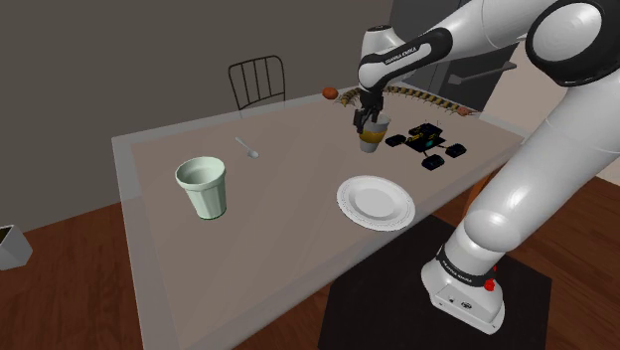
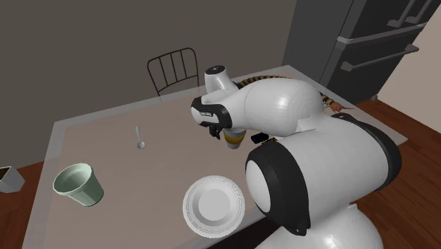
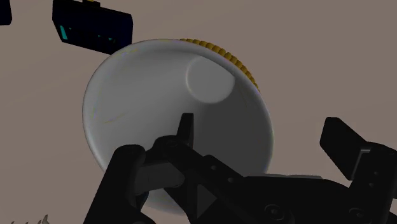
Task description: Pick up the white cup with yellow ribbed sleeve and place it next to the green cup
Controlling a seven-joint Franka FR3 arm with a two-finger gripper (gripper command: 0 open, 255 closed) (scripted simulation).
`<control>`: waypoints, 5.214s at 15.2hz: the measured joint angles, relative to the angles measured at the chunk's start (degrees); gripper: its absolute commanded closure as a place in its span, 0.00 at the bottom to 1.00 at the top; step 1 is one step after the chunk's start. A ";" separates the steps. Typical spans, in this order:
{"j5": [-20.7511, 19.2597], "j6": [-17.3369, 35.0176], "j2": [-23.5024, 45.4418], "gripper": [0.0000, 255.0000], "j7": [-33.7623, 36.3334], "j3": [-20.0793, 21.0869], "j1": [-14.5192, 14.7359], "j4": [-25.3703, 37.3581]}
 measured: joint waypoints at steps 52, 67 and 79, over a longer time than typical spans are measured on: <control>1.35 -28.93 -3.77 1.00 -4.00 1.27 0.72 25.42; 2.28 -34.88 -7.28 1.00 9.41 10.13 6.34 25.40; 4.78 -38.30 -4.75 1.00 26.19 20.72 13.04 28.65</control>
